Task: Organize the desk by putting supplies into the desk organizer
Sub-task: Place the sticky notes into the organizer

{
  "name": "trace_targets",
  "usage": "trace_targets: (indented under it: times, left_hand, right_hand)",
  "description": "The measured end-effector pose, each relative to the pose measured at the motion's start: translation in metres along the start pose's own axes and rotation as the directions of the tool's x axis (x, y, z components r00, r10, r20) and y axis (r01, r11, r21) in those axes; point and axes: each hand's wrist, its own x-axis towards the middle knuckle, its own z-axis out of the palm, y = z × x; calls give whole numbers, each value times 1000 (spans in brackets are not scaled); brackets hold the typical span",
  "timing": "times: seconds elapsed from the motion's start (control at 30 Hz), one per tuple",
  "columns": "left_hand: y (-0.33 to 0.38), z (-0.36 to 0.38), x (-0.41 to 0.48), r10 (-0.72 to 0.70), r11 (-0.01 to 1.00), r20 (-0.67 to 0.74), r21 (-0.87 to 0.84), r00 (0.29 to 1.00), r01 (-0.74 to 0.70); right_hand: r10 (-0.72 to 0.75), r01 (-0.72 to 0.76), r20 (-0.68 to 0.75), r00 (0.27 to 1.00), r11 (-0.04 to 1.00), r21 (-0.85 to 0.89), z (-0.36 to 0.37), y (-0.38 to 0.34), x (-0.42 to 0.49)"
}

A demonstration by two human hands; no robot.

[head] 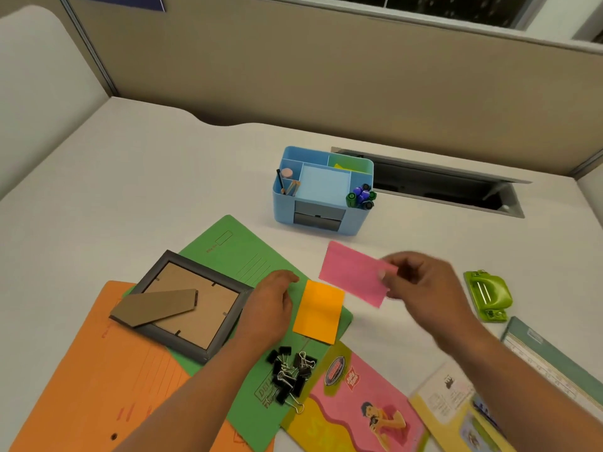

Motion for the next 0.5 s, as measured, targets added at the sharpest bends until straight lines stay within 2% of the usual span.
trace_targets:
  times: [0.07, 0.17, 0.23, 0.3, 0.37, 0.5]
  left_hand:
    - [-5, 1, 10, 12, 1000, 47, 7, 999, -13]
    - [-11, 6, 23, 17, 999, 109, 38, 994, -21]
    - [-16, 11, 28, 39, 996, 135, 77, 990, -50]
    - [-20, 16, 28, 63, 992, 136, 97, 989, -77]
    - [-23, 19, 27, 73, 992, 127, 96, 989, -86]
    - [-28, 21, 27, 97, 991, 121, 85, 988, -107]
  right_hand:
    - [-191, 184, -49, 980, 975, -121, -15, -24, 19]
    - [-430, 398, -83, 899, 882, -253, -35, -62, 58]
    - [-520, 460, -80, 850, 808, -367, -43, -82, 86]
    - [-610, 503, -29, 792, 679, -535, -46, -98, 115]
    - [-666, 533, 82, 741, 509, -676, -45, -108, 144]
    - [-625, 533, 269, 733, 282, -798, -29, -115, 186]
